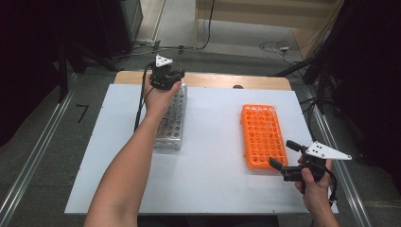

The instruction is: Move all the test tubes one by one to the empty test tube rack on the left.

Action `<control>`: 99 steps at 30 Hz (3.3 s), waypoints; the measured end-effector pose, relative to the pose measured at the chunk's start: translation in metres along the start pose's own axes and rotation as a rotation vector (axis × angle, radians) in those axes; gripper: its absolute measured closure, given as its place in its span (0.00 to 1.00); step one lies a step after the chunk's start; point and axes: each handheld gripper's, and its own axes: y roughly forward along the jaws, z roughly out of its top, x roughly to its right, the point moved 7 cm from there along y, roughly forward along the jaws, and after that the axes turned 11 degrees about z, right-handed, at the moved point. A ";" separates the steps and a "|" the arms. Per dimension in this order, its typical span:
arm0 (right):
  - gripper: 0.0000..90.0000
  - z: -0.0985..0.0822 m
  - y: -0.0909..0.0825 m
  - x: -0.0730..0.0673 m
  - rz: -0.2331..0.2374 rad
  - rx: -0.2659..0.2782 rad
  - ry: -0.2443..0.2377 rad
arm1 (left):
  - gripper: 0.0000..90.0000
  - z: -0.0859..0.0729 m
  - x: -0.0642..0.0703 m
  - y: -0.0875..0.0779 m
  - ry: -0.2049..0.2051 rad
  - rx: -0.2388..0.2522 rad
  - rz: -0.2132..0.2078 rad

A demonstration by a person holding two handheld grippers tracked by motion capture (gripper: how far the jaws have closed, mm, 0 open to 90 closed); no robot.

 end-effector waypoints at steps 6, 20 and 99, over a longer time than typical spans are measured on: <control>0.00 -0.001 0.000 0.001 0.001 -0.002 -0.002 | 0.84 -0.005 0.001 0.005 0.024 -0.016 0.020; 0.00 -0.001 0.001 0.000 0.000 -0.002 -0.004 | 0.84 -0.017 0.007 0.012 0.080 -0.061 0.057; 0.00 -0.003 0.016 0.003 -0.031 -0.046 -0.001 | 0.00 -0.075 0.021 -0.150 0.033 0.005 -0.175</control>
